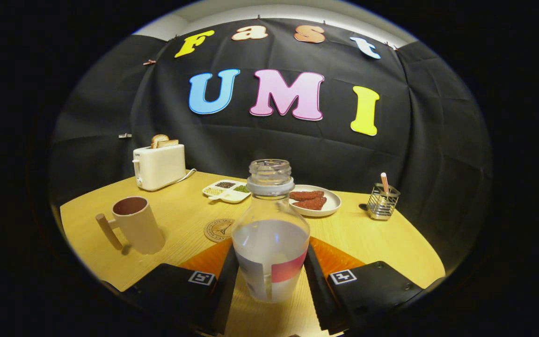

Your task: Take the bottle from table, then pour the juice into the cup, finally place the bottle on the coaster

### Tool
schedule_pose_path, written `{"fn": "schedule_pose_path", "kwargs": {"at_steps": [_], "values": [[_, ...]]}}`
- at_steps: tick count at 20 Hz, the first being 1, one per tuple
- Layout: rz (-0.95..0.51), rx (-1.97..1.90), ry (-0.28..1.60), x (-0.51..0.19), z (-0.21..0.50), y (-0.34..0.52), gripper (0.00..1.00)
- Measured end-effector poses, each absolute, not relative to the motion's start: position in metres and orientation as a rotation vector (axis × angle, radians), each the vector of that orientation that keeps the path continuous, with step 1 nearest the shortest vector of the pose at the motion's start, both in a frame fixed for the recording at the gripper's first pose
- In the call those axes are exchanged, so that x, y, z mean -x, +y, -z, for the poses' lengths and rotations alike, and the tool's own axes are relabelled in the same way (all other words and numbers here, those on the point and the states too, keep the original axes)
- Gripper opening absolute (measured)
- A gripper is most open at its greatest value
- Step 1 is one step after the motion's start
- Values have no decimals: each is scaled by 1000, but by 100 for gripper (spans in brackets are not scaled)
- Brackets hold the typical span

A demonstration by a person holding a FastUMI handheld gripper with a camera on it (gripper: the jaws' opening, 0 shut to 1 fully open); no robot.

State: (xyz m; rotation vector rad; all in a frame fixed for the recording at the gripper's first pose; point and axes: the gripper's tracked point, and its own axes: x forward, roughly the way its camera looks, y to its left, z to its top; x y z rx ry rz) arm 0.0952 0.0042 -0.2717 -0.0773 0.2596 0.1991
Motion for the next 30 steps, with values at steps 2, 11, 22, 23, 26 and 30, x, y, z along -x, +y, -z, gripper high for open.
{"fn": "schedule_pose_path", "kwargs": {"at_steps": [2, 11, 22, 23, 26, 30], "values": [[-227, 164, 249, -101, 263, 11, 74], [-278, 531, 190, -126, 219, 43, 74], [-385, 920, 63, -147, 188, 106, 73], [-389, 934, 61, -148, 187, 111, 73], [-405, 1030, 18, -146, 181, 127, 73], [-469, 1161, 3, -142, 196, 144, 73]]}}
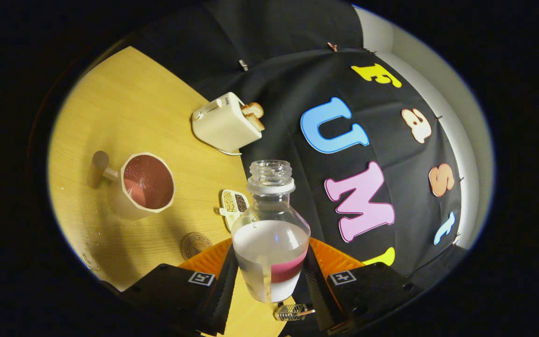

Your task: Take the bottle from table, then pour the juice into the cup, finally place the bottle on the coaster

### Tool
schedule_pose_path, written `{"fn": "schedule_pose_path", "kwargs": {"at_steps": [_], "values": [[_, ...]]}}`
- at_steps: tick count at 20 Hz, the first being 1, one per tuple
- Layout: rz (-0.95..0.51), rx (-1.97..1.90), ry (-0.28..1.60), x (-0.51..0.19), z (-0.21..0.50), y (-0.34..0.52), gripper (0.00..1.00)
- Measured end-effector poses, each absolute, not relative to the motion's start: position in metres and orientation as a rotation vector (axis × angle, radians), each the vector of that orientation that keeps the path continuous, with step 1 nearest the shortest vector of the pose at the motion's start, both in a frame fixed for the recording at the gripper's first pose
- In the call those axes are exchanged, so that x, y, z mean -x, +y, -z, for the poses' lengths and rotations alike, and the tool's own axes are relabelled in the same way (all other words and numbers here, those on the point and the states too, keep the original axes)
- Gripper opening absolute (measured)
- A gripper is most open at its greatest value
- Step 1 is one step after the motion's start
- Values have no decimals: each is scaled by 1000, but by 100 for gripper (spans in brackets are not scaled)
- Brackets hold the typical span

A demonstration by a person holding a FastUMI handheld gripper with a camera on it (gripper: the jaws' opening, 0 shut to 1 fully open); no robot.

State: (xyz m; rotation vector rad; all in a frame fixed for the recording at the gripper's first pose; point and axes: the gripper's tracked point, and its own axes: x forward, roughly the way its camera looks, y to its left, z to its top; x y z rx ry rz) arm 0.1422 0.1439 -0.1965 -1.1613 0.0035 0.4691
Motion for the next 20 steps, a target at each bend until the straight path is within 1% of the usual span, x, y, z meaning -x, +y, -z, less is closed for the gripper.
{"fn": "schedule_pose_path", "kwargs": {"at_steps": [14, 20], "values": [[-619, 1453, -100, -144, 240, 182, 73], [-638, 1562, -138, -151, 252, 184, 73]]}}
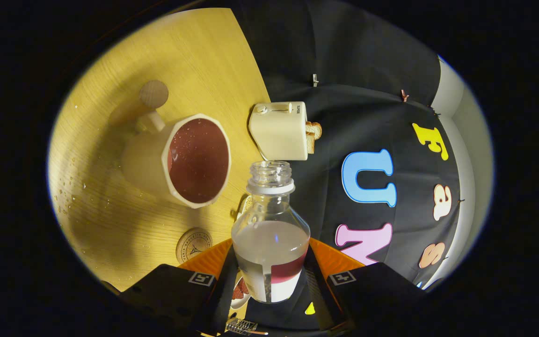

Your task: Take the bottle from table, then pour the juice into the cup, finally place the bottle on the coaster

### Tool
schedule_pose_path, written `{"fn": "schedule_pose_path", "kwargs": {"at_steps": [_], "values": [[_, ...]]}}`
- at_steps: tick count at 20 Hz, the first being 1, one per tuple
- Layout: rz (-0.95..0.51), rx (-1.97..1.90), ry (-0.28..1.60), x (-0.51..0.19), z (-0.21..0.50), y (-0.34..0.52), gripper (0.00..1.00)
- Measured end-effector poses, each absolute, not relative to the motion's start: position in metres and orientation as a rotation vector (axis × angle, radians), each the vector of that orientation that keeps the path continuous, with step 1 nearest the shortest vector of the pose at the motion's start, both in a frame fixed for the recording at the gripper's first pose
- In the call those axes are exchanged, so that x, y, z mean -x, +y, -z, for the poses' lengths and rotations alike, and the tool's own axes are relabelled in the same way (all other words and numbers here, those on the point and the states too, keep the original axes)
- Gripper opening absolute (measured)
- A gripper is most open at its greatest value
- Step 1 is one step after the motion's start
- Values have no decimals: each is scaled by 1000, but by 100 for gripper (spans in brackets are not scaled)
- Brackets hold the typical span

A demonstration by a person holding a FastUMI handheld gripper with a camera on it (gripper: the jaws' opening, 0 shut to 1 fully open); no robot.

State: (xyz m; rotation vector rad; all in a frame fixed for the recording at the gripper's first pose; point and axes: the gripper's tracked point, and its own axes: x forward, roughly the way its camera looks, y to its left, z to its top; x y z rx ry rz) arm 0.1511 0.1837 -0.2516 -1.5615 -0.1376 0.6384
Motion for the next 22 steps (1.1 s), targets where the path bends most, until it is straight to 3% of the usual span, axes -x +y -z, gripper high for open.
{"fn": "schedule_pose_path", "kwargs": {"at_steps": [22], "values": [[-768, 1827, -287, -160, 268, 197, 73]]}}
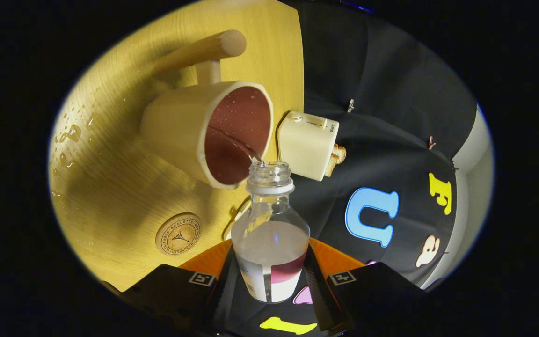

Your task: Take the bottle from table, then pour the juice into the cup, finally place the bottle on the coaster

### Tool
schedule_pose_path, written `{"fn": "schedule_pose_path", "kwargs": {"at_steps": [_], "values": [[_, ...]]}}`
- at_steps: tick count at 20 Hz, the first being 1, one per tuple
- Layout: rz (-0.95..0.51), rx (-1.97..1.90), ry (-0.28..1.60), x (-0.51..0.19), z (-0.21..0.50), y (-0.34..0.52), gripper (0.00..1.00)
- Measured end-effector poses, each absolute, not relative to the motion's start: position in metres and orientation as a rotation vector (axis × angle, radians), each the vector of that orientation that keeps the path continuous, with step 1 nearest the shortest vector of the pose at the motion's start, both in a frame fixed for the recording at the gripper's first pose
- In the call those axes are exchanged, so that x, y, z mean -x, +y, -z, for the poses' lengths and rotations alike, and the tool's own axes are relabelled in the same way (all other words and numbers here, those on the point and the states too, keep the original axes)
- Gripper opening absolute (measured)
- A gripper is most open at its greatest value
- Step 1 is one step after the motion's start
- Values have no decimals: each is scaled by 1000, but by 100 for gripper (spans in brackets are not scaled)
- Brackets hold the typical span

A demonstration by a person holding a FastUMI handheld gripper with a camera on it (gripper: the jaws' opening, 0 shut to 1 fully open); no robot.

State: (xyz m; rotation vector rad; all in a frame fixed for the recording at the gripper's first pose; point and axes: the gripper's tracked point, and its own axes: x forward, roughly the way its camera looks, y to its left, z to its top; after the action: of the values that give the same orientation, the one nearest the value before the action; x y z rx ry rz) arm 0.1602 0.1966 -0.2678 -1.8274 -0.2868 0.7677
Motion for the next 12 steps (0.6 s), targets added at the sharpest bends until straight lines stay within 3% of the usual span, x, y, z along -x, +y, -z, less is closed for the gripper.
{"fn": "schedule_pose_path", "kwargs": {"at_steps": [12], "values": [[-778, 1905, -389, -168, 247, 204, 73]]}}
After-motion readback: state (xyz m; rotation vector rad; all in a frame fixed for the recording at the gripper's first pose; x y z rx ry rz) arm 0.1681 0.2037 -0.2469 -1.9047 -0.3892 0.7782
